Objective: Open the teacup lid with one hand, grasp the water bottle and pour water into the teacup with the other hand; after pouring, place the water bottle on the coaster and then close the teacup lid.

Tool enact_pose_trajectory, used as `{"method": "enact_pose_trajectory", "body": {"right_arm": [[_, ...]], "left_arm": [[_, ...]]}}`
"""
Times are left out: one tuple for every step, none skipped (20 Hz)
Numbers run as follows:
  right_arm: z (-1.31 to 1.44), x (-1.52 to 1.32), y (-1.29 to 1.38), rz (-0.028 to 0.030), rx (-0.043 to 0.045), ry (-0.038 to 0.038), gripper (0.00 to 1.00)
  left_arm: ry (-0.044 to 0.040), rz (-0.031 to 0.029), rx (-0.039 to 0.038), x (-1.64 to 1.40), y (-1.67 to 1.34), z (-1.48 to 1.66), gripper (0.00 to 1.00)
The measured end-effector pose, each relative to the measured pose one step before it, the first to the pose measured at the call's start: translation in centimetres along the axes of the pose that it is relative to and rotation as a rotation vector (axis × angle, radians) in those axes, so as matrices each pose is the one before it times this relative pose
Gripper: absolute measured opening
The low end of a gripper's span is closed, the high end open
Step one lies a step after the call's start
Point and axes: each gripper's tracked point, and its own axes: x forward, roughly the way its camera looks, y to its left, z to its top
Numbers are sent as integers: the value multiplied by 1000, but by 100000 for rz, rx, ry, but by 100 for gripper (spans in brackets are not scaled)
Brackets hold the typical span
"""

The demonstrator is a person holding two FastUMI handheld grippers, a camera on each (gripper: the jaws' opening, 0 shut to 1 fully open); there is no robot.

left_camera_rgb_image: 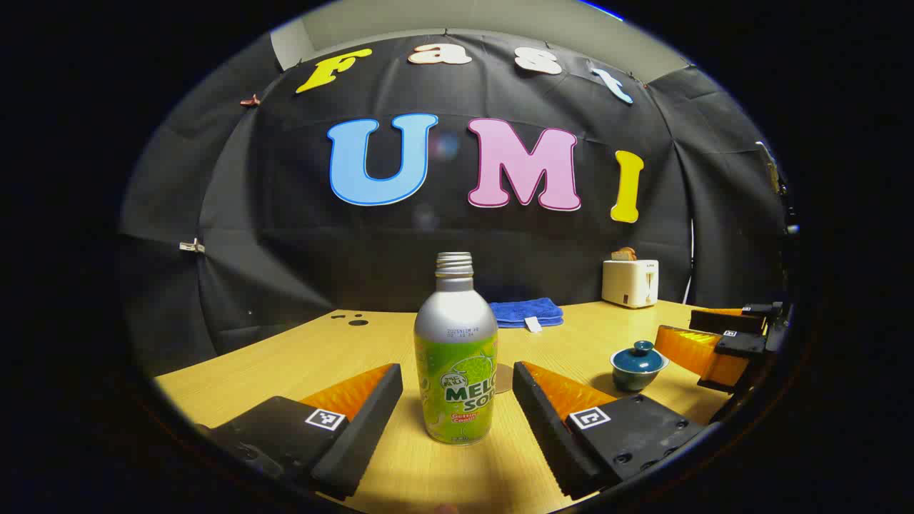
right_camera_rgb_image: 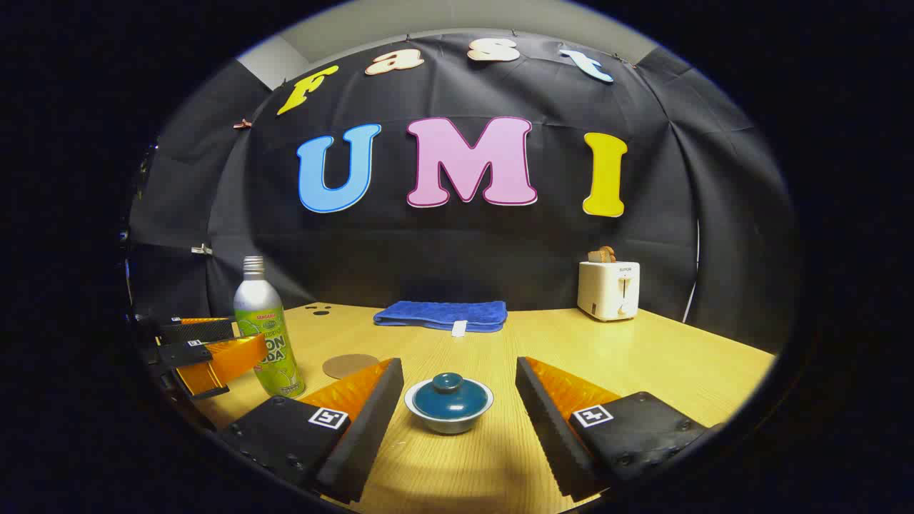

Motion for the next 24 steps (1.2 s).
{"method": "enact_pose_trajectory", "body": {"right_arm": [[-15,-22,13,-4,12,-9,98],[-6,20,0,2,11,20,98],[0,3,-2,6,18,29,98],[-3,11,12,10,-22,-1,98],[1,-4,-8,0,16,-8,98],[-9,3,15,32,-2,63,98],[4,2,86,563,39,-11,98],[18,-27,48,174,-21,163,98],[-23,-19,0,39,51,-73,98],[-8,23,-21,31,-44,72,98],[-8,13,-22,-10,57,42,98],[13,-28,53,254,-57,-39,98],[61,67,124,1015,63,74,98],[-73,22,227,1270,41,161,98],[27,119,16,339,2,71,98],[44,548,-152,-269,-113,-54,98],[31,459,-23,372,19,222,98],[-65,244,85,380,15,217,98],[-52,397,-150,-367,-56,215,98],[-74,384,-191,-342,-200,418,98],[-130,381,-7,69,-226,1038,98],[-409,451,4,153,-121,1445,98],[-253,369,-68,-36,-158,1908,98],[-283,373,-47,74,-325,1930,98]], "left_arm": [[-22,-24,19,32,22,71,98],[18,0,-25,-29,39,-97,98],[-38,2,21,9,-3,102,98],[10,6,2,43,3,-128,98],[-9,-22,-10,-14,23,75,98],[-65,-326,-18,-6,-76,-16,98],[27,-348,27,32,-42,92,98],[14,16,-15,39,39,-116,98],[-1,-13,-1,18,5,96,98],[4,17,3,29,60,33,98],[-82,-13,16,36,12,53,98],[57,27,-14,-25,-18,-97,98],[-17,0,35,6,1,107,98],[33,-9,-41,-63,-26,-107,98],[-23,-14,-12,22,29,-33,98],[41,-72,-17,20,7,55,98],[-51,-261,15,-21,-122,-80,98],[20,-270,-11,62,-43,26,98],[-20,-144,7,-6,-10,-45,98],[22,-11,-47,-36,18,72,98],[-4,-31,12,-15,-1,-113,98],[32,-10,-11,-22,-12,73,98],[-25,-6,-15,0,14,-23,98],[-6,-3,-2,3,-4,59,98]]}}
